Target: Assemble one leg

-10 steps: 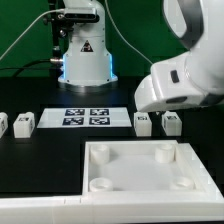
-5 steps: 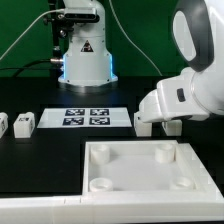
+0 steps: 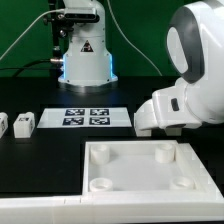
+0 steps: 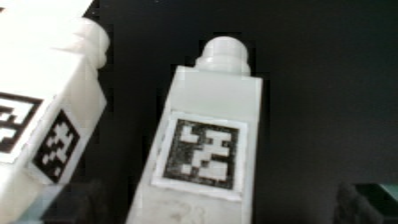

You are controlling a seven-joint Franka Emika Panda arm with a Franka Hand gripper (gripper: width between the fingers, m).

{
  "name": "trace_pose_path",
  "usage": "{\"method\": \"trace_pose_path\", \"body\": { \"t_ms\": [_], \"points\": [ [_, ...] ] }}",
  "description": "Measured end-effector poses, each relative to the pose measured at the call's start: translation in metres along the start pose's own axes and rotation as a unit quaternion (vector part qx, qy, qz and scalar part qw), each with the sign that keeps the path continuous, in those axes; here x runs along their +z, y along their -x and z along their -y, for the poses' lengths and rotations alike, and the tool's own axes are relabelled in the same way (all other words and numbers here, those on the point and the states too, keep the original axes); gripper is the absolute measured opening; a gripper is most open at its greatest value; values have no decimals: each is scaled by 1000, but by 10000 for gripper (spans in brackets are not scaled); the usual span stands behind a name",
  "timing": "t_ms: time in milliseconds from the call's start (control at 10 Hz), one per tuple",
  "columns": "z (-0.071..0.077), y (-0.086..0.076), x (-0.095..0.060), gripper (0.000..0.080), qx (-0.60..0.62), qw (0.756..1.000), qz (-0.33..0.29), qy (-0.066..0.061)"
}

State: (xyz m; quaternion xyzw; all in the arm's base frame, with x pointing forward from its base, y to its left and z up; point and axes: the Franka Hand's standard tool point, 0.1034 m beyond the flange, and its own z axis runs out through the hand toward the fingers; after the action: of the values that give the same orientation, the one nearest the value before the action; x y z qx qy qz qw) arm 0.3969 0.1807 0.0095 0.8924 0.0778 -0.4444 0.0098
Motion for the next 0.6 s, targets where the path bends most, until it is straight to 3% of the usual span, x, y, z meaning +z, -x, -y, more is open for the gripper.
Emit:
{"method": "trace_pose_path", "body": {
  "t_ms": [100,200,300,600],
  "points": [
    [0,0,0,557,0,1000,0,0],
    [0,0,0,363,0,1000,0,0],
    [0,0,0,291,0,1000,0,0],
    [0,0,0,291,0,1000,0,0]
  ]
}}
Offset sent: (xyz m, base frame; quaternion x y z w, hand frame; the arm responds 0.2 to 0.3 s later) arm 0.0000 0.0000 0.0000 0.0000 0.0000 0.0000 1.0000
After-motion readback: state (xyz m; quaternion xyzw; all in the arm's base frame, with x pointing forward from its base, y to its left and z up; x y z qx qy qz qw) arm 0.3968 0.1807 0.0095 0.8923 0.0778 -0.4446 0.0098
